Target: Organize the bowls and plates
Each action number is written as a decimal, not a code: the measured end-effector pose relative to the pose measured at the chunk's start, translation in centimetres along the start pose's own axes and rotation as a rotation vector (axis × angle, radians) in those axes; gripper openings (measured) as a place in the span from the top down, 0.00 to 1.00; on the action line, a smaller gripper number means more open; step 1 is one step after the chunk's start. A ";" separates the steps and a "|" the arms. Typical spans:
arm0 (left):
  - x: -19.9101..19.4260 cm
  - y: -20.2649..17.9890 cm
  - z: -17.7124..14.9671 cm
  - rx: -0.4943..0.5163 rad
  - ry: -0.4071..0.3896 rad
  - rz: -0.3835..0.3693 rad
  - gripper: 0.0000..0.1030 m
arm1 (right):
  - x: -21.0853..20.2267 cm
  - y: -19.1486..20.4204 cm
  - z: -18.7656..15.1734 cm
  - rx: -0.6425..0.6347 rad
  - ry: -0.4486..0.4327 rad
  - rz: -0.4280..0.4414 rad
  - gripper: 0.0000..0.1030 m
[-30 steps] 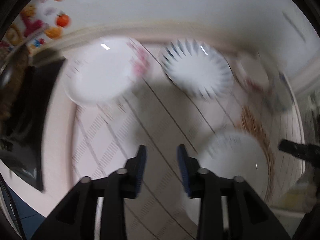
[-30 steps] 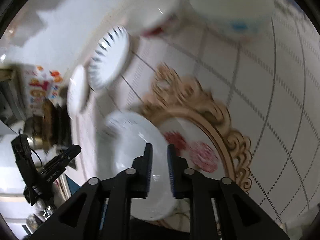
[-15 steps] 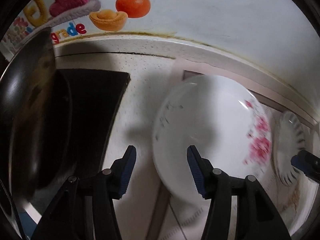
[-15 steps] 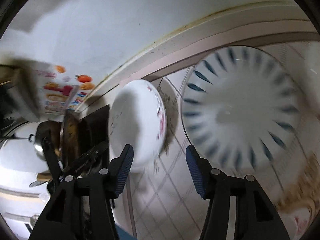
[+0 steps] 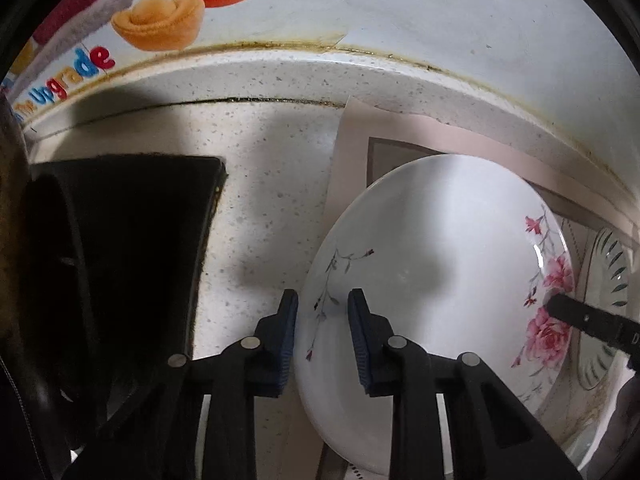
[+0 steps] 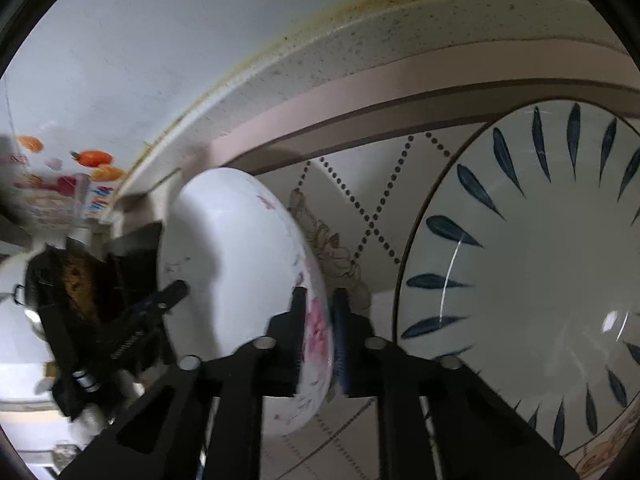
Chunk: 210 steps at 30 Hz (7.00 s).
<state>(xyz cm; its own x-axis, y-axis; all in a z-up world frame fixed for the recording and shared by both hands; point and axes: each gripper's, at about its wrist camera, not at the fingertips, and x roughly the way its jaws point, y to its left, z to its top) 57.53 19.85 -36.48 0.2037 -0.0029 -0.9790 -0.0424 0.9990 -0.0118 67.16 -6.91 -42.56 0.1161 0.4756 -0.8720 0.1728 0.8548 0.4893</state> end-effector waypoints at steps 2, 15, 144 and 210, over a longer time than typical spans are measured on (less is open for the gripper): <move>-0.3 0.0 -0.5 0.008 -0.003 -0.004 0.79 | 0.2 0.0 0.1 -0.005 -0.006 -0.008 0.91; -4.5 -1.7 -2.3 0.027 -0.063 -0.014 0.79 | -1.8 -0.5 -0.5 -0.028 -0.022 -0.014 0.90; -0.7 -23.0 -0.7 0.184 0.011 -0.149 0.85 | -12.1 -17.9 -3.5 0.182 -0.176 -0.162 0.89; -8.8 -24.8 -23.9 0.257 0.065 -0.124 0.85 | -19.6 -21.8 -27.5 -0.064 -0.084 -0.163 0.89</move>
<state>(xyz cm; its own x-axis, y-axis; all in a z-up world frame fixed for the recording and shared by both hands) 33.41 -5.91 -32.44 0.1282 -0.1205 -0.9844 0.2294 0.9693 -0.0888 34.21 -29.12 -36.63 0.1732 0.3128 -0.9339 0.1340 0.9319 0.3370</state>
